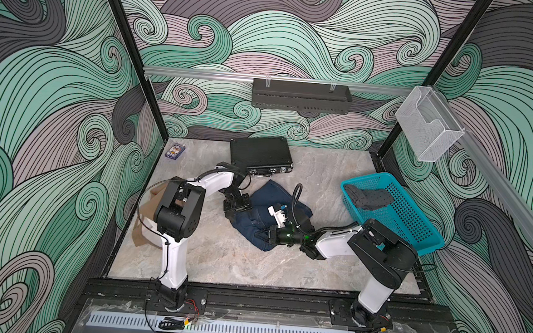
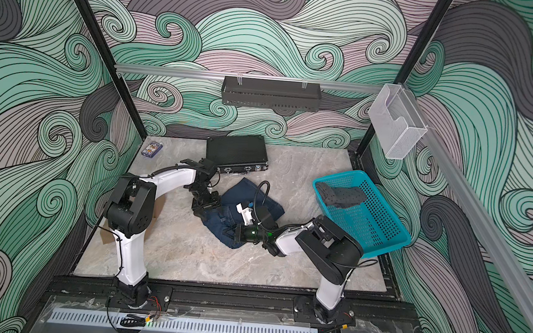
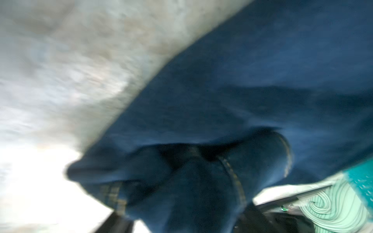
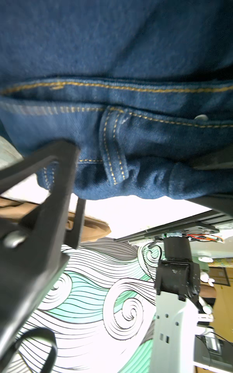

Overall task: Roll up the skirts
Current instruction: Roll the skirt at the center of the board.

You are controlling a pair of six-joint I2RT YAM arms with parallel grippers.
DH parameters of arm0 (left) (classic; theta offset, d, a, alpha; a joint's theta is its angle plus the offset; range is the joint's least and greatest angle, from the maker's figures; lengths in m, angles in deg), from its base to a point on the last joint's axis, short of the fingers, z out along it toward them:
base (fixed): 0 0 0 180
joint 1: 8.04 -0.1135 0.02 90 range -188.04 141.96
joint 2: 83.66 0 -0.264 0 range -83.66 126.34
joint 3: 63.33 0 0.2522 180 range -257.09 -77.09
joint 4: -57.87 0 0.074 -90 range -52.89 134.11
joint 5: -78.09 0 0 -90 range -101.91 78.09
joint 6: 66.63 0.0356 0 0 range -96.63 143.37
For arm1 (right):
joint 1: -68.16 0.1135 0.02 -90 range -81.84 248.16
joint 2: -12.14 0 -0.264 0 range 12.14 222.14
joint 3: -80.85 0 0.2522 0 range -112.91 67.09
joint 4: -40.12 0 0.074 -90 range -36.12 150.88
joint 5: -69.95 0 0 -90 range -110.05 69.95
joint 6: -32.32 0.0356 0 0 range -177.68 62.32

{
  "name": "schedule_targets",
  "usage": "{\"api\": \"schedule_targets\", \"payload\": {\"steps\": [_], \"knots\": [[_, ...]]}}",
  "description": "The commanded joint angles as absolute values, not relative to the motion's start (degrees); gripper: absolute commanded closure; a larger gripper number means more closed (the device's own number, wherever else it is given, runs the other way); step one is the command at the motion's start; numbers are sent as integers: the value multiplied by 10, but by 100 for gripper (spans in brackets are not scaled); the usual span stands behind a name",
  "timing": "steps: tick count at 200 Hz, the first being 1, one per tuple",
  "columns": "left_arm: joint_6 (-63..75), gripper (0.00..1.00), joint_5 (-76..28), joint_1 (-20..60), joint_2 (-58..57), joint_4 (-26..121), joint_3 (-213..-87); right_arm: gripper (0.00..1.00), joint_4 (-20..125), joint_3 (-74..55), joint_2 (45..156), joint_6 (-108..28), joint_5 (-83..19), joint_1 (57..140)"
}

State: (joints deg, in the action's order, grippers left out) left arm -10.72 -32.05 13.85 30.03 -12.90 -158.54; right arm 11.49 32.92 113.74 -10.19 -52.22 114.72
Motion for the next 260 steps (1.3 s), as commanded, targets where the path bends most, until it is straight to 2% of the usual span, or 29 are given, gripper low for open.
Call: {"api": "schedule_targets", "payload": {"steps": [1,19,79,98,107,119,138,164,186,210,213,216,260], "knots": [[-103,58,-287,141,322,-126,-1582,100,119,339,1139,-115,-598,1153],[-104,100,-267,141,337,-161,-1610,100,113,339,1143,-119,-616,1153],[-31,100,-207,141,353,-333,-1670,100,192,348,1135,-73,-608,1147],[-44,100,-198,140,330,-319,-1642,100,192,361,1136,-68,-592,1146],[-50,100,-210,139,324,-302,-1627,88,198,370,1124,-84,-572,1147],[-56,100,-222,140,336,-303,-1626,64,222,376,1100,-117,-548,1149],[-63,100,-234,140,346,-301,-1629,51,271,375,1058,-174,-516,1151],[-67,100,-233,140,358,-312,-1642,25,294,394,976,-253,-438,1165],[-62,100,-224,142,367,-328,-1655,21,331,406,906,-377,-293,1236],[-61,100,-214,142,374,-342,-1668,11,292,430,877,-486,-138,1325],[-60,100,-216,142,376,-344,-1670,3,284,433,876,-496,-129,1332],[-60,100,-217,142,377,-345,-1672,2,277,434,876,-503,-122,1340],[-51,100,-218,146,389,-371,-1699,1,238,416,935,-545,-6,1392]]}}
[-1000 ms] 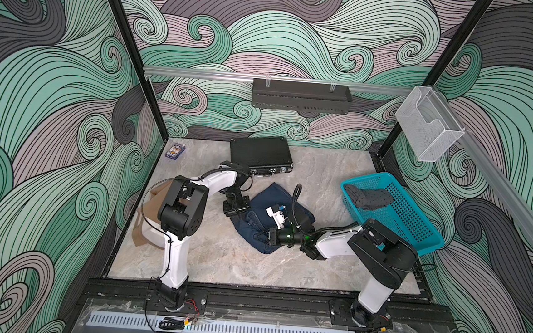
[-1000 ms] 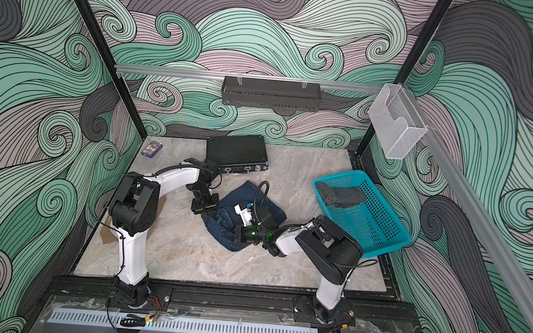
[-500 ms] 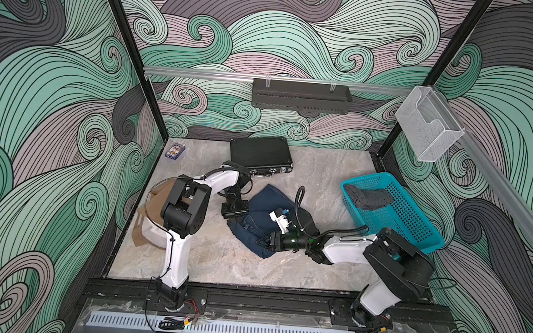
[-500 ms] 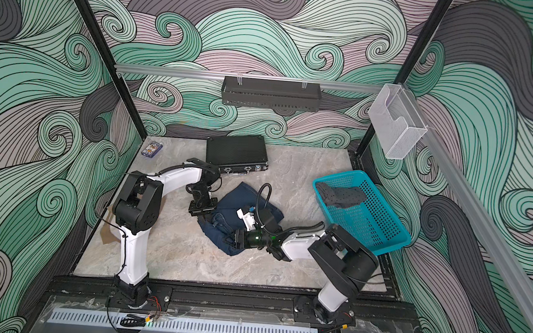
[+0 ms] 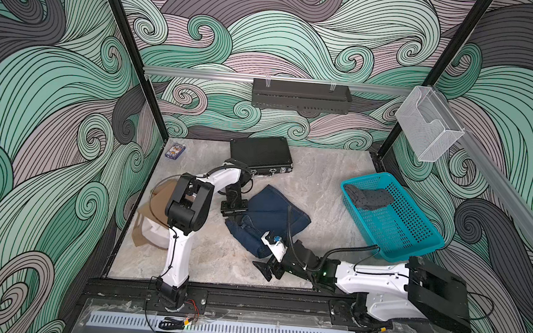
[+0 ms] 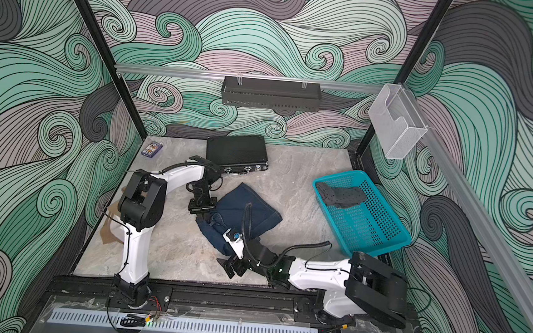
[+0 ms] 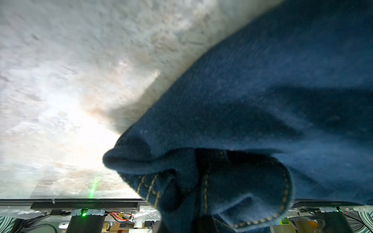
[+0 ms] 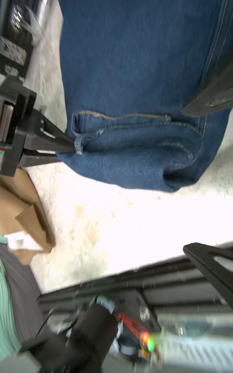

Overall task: Roll up the skirts
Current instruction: Roll the skirt at the center of the board.

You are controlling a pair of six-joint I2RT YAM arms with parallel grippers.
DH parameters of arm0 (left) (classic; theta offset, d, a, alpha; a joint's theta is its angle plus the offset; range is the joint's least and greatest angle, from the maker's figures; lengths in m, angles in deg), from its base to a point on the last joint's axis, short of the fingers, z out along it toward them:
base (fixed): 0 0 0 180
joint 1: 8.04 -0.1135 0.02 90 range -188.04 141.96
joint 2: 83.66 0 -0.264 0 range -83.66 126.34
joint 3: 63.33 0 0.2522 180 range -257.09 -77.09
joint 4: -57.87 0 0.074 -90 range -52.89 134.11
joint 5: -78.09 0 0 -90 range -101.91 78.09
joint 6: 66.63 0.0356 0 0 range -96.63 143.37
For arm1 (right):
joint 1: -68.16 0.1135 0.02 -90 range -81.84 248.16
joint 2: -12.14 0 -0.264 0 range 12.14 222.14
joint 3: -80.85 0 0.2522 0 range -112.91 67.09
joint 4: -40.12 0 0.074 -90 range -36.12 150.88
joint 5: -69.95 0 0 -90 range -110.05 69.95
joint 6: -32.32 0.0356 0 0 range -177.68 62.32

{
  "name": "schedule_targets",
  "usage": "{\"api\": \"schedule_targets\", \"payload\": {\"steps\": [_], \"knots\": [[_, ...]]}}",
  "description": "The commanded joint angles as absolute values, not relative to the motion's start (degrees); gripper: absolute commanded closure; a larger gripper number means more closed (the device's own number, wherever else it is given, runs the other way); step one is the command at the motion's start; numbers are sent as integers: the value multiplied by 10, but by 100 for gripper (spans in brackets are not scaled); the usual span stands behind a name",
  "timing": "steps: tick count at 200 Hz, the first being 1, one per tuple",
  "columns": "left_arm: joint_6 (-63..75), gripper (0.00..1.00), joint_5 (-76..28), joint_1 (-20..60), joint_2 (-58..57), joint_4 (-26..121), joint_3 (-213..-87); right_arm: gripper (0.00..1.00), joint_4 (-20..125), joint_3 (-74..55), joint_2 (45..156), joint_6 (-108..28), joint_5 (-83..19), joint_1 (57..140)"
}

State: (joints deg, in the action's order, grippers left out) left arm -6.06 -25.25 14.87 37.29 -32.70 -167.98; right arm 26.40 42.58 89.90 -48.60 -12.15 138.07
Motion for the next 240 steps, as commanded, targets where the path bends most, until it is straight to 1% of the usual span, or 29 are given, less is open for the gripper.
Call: {"api": "schedule_targets", "payload": {"steps": [1,12,26,44,63,80,90,97,105,113,125,131,136,143,150,167,175,186,190,200,208,223,240], "knots": [[-50,100,-218,146,389,-372,-1699,1,237,416,937,-545,-5,1392],[-51,100,-221,146,390,-372,-1701,1,225,405,967,-548,1,1396],[-50,100,-229,147,390,-372,-1701,1,224,380,1008,-552,32,1401],[-49,100,-229,148,390,-376,-1703,1,215,359,1056,-570,36,1409],[-48,100,-240,148,391,-379,-1706,1,171,349,1104,-603,89,1440],[-47,100,-259,148,399,-380,-1708,8,155,333,1134,-615,112,1457],[-43,100,-266,149,406,-384,-1711,18,164,321,1149,-606,111,1458],[-39,100,-266,150,411,-389,-1715,30,169,315,1157,-600,115,1458],[-35,100,-267,150,415,-393,-1718,40,169,314,1163,-593,124,1458],[-31,100,-265,150,419,-398,-1720,47,172,317,1162,-587,129,1457],[-27,100,-267,149,421,-397,-1718,55,162,324,1159,-582,126,1455],[-27,100,-269,149,422,-396,-1717,62,162,324,1157,-579,121,1453],[-26,100,-273,149,422,-395,-1717,71,164,325,1155,-577,115,1452],[-26,100,-279,148,422,-392,-1717,88,164,326,1152,-570,108,1449],[-30,100,-281,148,419,-390,-1719,100,158,330,1150,-554,99,1444],[-40,100,-290,144,404,-379,-1725,100,144,353,1133,-498,35,1417],[-47,92,-295,142,393,-375,-1733,100,125,373,1121,-463,-2,1399],[-60,83,-296,137,368,-359,-1740,100,79,407,1110,-408,-52,1370],[-66,78,-297,135,359,-353,-1745,100,60,419,1108,-388,-73,1358],[-78,62,-310,132,334,-322,-1746,100,31,438,1107,-339,-119,1330],[-88,54,-318,128,313,-299,-1746,100,14,452,1107,-297,-145,1312],[-105,49,-338,125,278,-247,-1735,100,-42,480,1119,-233,-184,1286],[-123,47,-347,124,240,-199,-1710,100,-100,496,1147,-163,-238,1256]]}}
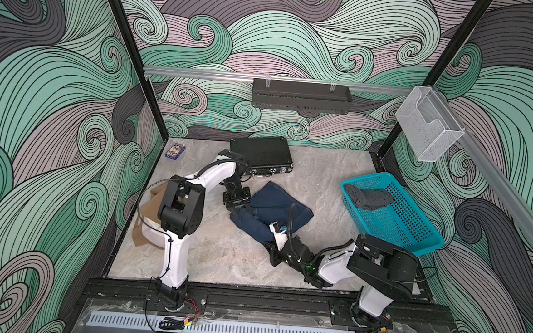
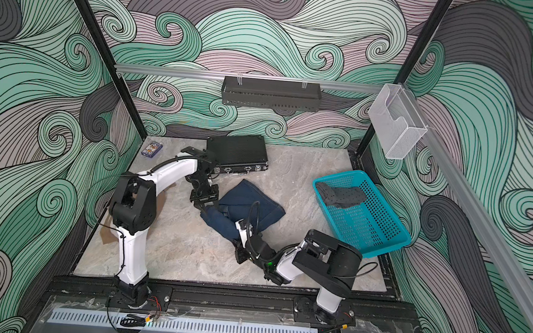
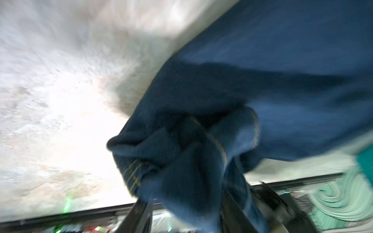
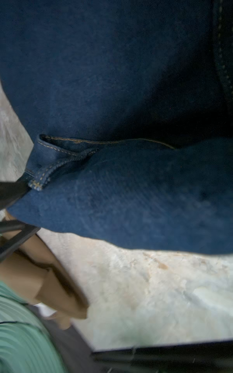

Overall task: Roll up the skirts
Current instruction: Roll the skirt at the center of the board.

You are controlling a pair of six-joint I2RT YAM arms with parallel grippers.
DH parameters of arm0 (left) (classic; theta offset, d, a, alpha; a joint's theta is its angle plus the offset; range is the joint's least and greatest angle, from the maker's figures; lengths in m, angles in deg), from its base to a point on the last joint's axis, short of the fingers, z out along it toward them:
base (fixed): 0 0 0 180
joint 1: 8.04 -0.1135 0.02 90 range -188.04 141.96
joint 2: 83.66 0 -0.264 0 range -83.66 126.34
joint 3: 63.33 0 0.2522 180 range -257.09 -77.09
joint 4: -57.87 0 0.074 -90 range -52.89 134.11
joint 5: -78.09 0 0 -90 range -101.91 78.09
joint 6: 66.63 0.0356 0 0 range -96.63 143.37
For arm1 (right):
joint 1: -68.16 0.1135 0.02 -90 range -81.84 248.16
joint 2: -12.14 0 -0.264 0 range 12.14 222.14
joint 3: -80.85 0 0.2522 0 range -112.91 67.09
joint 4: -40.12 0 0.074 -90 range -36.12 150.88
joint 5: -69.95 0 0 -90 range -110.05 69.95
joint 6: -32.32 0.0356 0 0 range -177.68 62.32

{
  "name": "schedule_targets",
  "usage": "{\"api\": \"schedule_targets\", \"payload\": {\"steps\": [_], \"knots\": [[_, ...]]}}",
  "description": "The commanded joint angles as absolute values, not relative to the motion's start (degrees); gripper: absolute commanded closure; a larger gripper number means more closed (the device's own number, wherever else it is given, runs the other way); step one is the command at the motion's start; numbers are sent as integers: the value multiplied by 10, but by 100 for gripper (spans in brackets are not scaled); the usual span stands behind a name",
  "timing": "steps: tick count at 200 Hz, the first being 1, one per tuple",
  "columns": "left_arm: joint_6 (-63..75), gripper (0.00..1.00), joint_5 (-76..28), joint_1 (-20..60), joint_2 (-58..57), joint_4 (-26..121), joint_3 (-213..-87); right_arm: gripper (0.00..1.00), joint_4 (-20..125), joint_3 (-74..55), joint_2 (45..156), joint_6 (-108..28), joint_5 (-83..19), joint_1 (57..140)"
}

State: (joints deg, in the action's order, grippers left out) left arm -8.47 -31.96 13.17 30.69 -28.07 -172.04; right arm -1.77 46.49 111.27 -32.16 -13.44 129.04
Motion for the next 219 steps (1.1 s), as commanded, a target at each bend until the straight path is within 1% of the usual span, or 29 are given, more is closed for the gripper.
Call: {"api": "schedule_targets", "payload": {"steps": [1,30,48,61,67,76,87,104,109,115,126,131,148,168,197,210,219], "knots": [[-124,47,-349,124,238,-196,-1708,100,-103,497,1149,-160,-243,1253],[-149,47,-362,125,162,-100,-1612,100,-181,502,1208,-35,-342,1203],[-162,46,-370,130,103,-30,-1534,100,-231,511,1247,31,-374,1173],[-180,43,-386,133,60,35,-1468,100,-233,515,1268,70,-393,1154],[-191,40,-394,134,44,67,-1436,100,-232,516,1275,85,-402,1147],[-207,39,-405,139,19,122,-1389,100,-234,517,1287,107,-416,1136],[-218,33,-407,147,0,176,-1341,100,-245,516,1300,130,-436,1126],[-228,32,-406,157,-17,248,-1285,100,-259,511,1320,167,-466,1116],[-235,28,-407,160,-17,269,-1269,100,-265,510,1325,178,-472,1115],[-244,27,-407,163,-17,301,-1249,100,-264,508,1330,190,-477,1115],[-260,18,-396,166,-38,353,-1216,100,-264,501,1339,205,-488,1115],[-268,17,-390,167,-37,375,-1202,100,-264,499,1344,212,-492,1115],[-285,16,-389,168,-25,434,-1182,100,-259,486,1357,220,-508,1114],[-283,16,-359,178,19,437,-1194,100,-265,478,1370,242,-522,1114],[-310,18,-351,181,68,500,-1175,100,-265,476,1358,271,-546,1113],[-321,21,-335,183,83,513,-1171,100,-265,476,1350,283,-556,1111],[-324,26,-327,185,93,517,-1175,100,-265,474,1348,295,-563,1111]]}}
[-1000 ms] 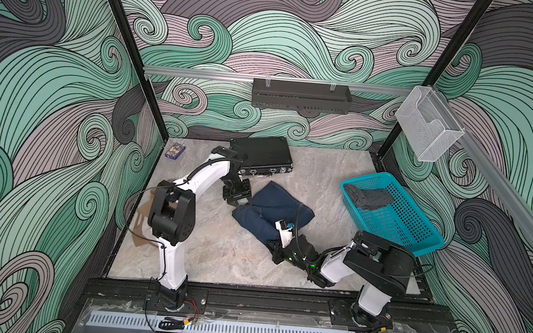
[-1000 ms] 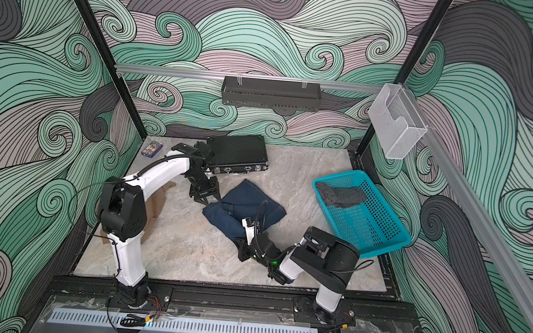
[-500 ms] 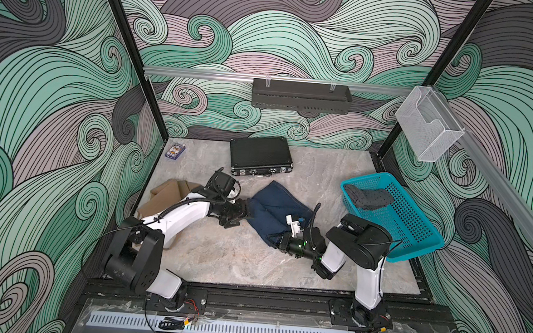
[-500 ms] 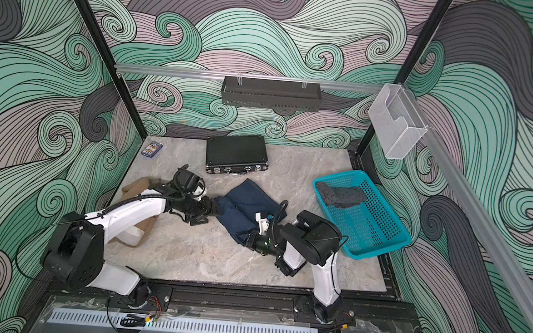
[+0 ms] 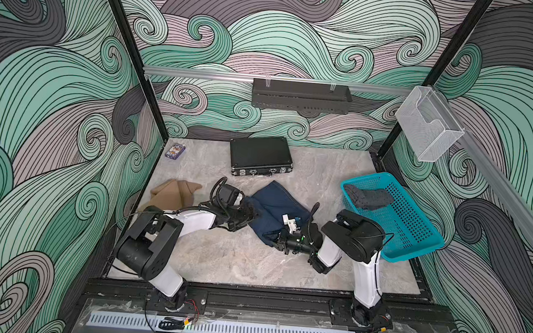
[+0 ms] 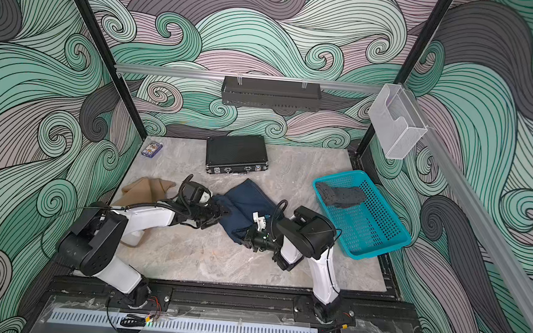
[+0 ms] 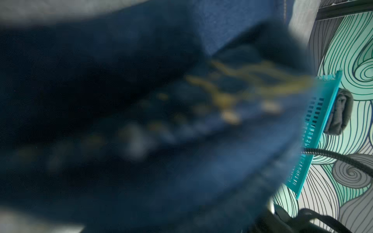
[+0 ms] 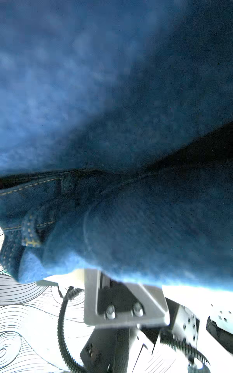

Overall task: Roll up the skirts
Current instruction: Roll the skirt at the center of the board.

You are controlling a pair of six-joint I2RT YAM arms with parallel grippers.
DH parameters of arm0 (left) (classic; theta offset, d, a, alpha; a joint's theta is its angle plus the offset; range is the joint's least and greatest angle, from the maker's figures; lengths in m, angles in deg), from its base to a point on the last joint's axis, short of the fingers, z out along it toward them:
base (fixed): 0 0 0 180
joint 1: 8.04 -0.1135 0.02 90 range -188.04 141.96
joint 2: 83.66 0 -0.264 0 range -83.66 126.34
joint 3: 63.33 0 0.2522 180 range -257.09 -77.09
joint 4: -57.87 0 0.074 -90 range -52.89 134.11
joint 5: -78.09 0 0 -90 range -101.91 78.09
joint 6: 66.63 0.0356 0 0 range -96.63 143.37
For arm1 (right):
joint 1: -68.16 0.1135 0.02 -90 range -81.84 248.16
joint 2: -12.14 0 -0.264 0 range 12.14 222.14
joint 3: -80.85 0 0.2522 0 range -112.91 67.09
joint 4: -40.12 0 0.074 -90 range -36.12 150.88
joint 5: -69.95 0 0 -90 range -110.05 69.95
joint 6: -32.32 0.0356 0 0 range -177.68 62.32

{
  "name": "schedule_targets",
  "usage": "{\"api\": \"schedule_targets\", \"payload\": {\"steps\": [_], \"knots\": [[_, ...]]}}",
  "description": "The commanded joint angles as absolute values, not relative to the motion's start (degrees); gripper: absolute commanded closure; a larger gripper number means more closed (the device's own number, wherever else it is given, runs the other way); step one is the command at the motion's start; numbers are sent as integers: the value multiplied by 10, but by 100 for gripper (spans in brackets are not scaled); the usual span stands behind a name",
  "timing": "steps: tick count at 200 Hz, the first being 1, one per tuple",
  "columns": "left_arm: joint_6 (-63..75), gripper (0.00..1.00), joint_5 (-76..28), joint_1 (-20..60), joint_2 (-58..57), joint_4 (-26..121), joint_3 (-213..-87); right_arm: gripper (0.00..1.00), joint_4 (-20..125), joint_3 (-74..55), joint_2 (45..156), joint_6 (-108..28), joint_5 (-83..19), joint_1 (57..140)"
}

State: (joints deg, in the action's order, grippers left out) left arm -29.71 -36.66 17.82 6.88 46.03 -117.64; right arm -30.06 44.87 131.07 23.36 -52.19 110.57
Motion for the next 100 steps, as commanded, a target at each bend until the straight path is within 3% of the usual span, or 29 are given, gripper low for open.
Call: {"api": "schedule_targets", "payload": {"steps": [1,19,32,40,82,100], "knots": [[-324,27,-326,186,94,517,-1176,100,-265,474,1348,296,-566,1111],[-321,57,-283,196,106,470,-1202,100,-264,468,1350,308,-581,1110],[-328,87,-256,200,109,455,-1212,100,-264,464,1355,310,-593,1110],[-333,97,-230,201,110,428,-1222,100,-264,463,1360,311,-599,1110],[-340,100,-128,201,121,262,-1291,100,-264,464,1372,285,-624,1106],[-317,100,-109,200,127,170,-1332,75,-222,466,1353,243,-635,1104]]}}
